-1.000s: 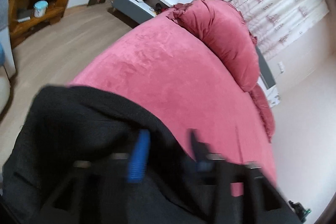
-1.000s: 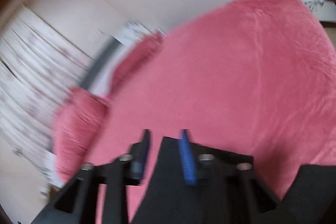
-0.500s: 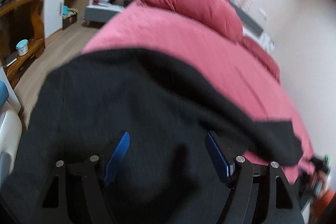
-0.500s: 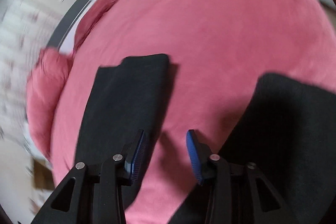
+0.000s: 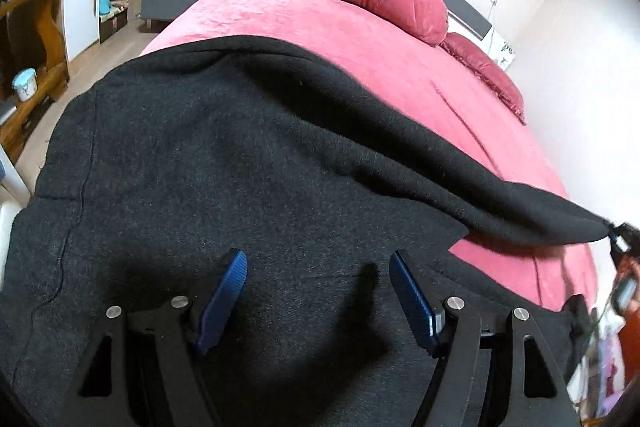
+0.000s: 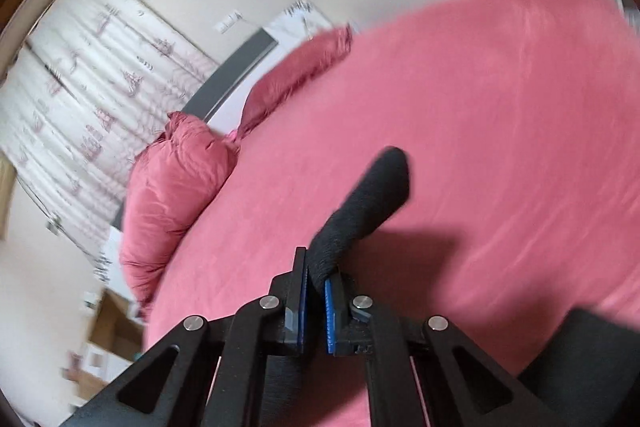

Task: Fold large clothes

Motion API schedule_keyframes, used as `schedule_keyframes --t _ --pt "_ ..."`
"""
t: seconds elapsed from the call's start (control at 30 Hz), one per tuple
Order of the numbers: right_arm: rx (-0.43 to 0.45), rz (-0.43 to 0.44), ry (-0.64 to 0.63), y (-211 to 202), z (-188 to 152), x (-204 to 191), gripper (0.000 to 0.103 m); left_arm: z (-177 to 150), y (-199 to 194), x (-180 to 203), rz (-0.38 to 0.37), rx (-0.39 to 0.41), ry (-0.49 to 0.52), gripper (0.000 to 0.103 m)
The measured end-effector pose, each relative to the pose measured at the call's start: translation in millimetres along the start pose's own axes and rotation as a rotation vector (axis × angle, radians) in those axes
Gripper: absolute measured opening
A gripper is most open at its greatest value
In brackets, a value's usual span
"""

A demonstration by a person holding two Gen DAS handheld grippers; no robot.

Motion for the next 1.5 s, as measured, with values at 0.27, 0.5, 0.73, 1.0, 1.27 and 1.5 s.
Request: schedule_keyframes --t 0.27,0.5,0.73,1.0,1.27,1.5 --pt "-0.218 -0.401 0.016 49.3 -61.0 67.2 0.029 4.2 -28.4 -31.0 -0.002 0.038 -0.086 0.074" --pt "-0.190 -0.259 0.026 -4.4 -122.8 46.2 0.035 -1.7 -79.1 -98.7 0.069 0.115 -0.211 0.075" --pt "-0.306 -0.168 -0.137 -64.3 -185.5 -6.8 0.035 -40.2 -124.7 -147.0 0.148 0.149 -0.290 0.075" --pt "-0.474 -0.018 -0.100 -114.9 -278.5 -33.2 0.036 -83.4 -144.4 -163.3 0.204 0.107 -0.246 0.078" --pt "-0.496 -0.064 -0.026 -148.4 -299.9 -1.1 0.036 -94.9 -137.6 -174.7 0.123 0.062 -0.347 0.080" --pt "-0.303 -0.235 0.149 -202.0 -250.3 91.8 0.039 -105.5 -149.7 -169.3 0.052 0.083 -0.447 0.078"
Point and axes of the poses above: each gripper's, at about its wrist camera, not at the fingertips, and y roughly the way its jaws point, x to its right, z to its top, the point moved 7 cm from there along y, roughly the way its jaws point, and after that the axes turned 3 degrees about -z, right-handed, at the moved point
